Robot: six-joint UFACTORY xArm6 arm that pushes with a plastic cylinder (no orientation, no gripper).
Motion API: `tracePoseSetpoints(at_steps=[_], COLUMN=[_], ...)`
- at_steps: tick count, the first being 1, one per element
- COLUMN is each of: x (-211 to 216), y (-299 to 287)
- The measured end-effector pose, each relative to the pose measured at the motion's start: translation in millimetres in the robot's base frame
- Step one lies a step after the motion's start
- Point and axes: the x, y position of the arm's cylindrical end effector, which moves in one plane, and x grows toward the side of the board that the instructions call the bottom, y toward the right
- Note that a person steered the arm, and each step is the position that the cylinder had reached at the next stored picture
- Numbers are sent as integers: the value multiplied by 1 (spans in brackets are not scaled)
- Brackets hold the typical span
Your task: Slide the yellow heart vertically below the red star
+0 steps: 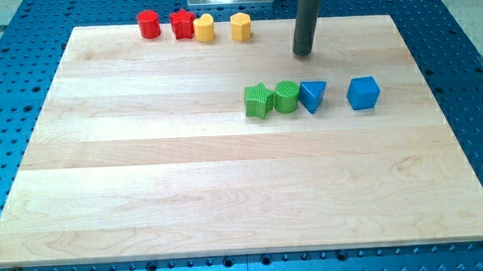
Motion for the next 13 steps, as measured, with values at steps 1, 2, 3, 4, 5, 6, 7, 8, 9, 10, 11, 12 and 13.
tracePoseSetpoints(at_steps=[1,2,3,4,5,6,7,8,9,10,11,12,13], x=[-31,-58,-74,-74,-72,-72,-67,-76,-64,-16,-3,14,15], y=[0,-15,-44,-96,-118,-118,-156,-165,-198,-222,-211,-218,-218])
